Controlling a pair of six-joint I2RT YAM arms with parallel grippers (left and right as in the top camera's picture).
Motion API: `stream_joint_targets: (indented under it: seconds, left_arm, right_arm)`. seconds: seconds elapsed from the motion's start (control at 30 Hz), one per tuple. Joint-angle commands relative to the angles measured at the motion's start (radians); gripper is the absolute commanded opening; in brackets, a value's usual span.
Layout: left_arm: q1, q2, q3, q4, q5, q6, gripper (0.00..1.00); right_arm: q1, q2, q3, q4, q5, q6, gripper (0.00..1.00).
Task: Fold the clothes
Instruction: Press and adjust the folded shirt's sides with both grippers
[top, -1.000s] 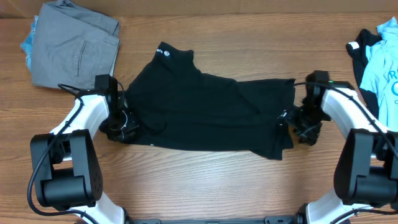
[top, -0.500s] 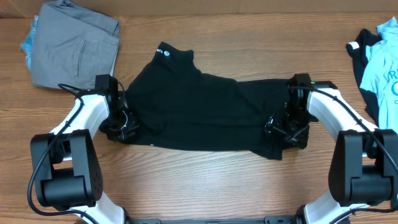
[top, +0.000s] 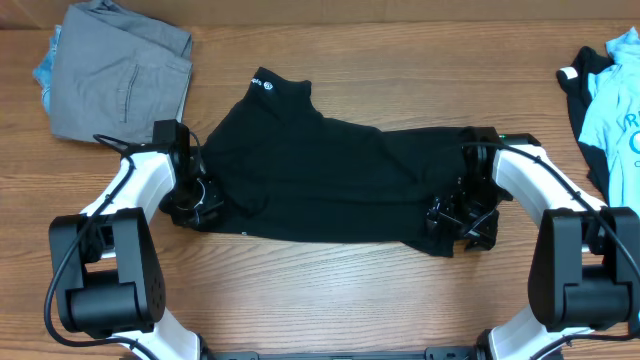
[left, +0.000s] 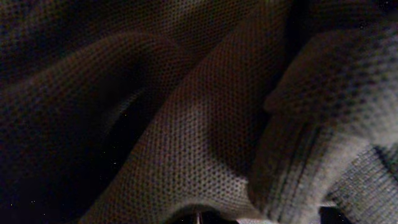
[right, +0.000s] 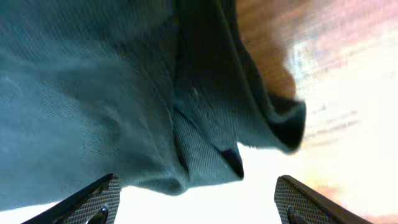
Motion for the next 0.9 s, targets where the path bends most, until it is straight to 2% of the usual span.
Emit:
stream_joint_targets:
  seconds: [0.0, 0.23, 0.3, 0.37, 0.43, 0.5, 0.6, 0.77, 0.87]
  left_arm:
    - [0.003, 0.022, -0.003, -0.008, -0.052, 0.011, 0.04]
    - [0.003, 0.022, -0.003, -0.009, -0.052, 0.026, 0.04]
    - [0.003, 0.022, -0.003, -0.009, -0.052, 0.026, 0.04]
    - [0.003, 0.022, -0.003, -0.008, -0.052, 0.026, 0.05]
    - [0.003, 0.022, -0.003, -0.008, -0.052, 0.026, 0.05]
    - [0.003, 0.022, -0.003, -0.009, -0.052, 0.026, 0.05]
    - [0.003, 0.022, -0.003, -0.009, -0.053, 0.026, 0.05]
    - [0.003, 0.022, -0.003, -0.011, -0.057, 0.027, 0.04]
    - [0.003, 0.022, -0.003, -0.011, -0.070, 0.026, 0.04]
  right_arm:
    - [0.005, 0.003, -0.038, 0.047, 0.008, -0.003, 0.85]
    - [0.005, 0.003, -0.117, 0.174, -0.036, -0.003, 0.87]
    - [0.005, 0.003, -0.120, 0.176, -0.037, -0.003, 0.85]
    - [0.005, 0.003, -0.120, 0.176, -0.037, -0.002, 0.75]
    - [0.004, 0.003, -0.120, 0.175, -0.036, 0.002, 0.49]
    - [0.004, 0.003, -0.119, 0.173, -0.036, 0.006, 0.36]
    - [0.001, 0.003, -0.118, 0.171, -0.033, 0.016, 0.28]
    - [0.000, 0.003, -0.095, 0.143, 0.027, 0.058, 0.04]
    - [0.000, 0.003, -0.059, 0.092, 0.066, 0.081, 0.04]
